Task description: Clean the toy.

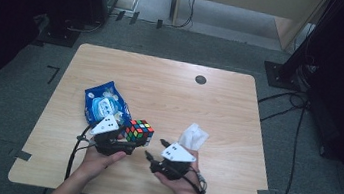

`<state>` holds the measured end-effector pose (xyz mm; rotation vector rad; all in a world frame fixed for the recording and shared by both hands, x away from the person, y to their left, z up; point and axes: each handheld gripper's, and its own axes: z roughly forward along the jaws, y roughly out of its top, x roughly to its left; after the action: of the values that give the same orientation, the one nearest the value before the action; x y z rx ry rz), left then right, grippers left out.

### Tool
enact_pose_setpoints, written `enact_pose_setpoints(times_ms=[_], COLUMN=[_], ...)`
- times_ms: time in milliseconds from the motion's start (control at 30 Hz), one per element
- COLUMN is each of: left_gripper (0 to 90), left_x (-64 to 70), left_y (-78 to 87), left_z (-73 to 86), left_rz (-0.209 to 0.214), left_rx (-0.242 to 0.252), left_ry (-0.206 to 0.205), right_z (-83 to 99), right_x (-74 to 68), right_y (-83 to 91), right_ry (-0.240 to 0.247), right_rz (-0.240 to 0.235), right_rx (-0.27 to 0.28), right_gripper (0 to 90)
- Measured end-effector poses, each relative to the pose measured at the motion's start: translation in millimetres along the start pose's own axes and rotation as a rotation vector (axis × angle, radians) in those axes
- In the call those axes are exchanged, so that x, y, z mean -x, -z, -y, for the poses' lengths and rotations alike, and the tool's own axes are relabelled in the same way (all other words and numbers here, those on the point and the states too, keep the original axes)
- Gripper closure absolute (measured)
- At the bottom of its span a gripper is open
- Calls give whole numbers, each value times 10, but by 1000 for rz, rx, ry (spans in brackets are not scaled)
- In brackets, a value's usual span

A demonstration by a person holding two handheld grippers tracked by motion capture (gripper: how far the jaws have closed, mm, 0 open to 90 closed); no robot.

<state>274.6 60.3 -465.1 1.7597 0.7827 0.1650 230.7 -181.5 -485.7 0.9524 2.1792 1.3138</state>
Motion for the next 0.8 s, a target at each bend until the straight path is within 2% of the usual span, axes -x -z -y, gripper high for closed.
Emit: enact_pose_setpoints(times_ms=[133, 200, 300, 367, 533, 567, 667, 700, 767, 800], left_gripper=[339, 338, 339, 338, 338, 339, 338, 338, 339, 339], left_x=[-31, -25, -6, 8, 61, 72, 105, 114, 126, 133], left_y=[-3, -25, -54, -69, -104, -112, -131, -136, -147, -152], left_z=[12, 24, 42, 55, 86, 92, 105, 109, 116, 120], left_rz=[-10, -11, -14, -16, -17, -17, -16, -14, -10, -15], left_rx=[-10, -19, -32, -41, -57, -61, -65, -64, -67, -66], left_ry=[-6, -14, -26, -35, -71, -81, -101, -101, -115, -122], right_z=[63, 130, 200, 256, 350, 362, 367, 358, 323, 279], right_x=[485, 676, 792, 853, 932, 937, 935, 919, 863, 822], right_y=[139, 170, 135, 64, -26, -33, -34, -38, -47, -21], right_ry=[-69, -72, -78, -90, -145, -152, -175, -175, -165, -201], right_rz=[116, 200, 241, 266, 273, 257, 185, 169, 178, 128], right_rx=[-26, -59, -109, -170, -233, -233, -224, -229, -232, -188], right_gripper=[375, 378, 373, 373, 524, 571, 827, 884, 900, 900])
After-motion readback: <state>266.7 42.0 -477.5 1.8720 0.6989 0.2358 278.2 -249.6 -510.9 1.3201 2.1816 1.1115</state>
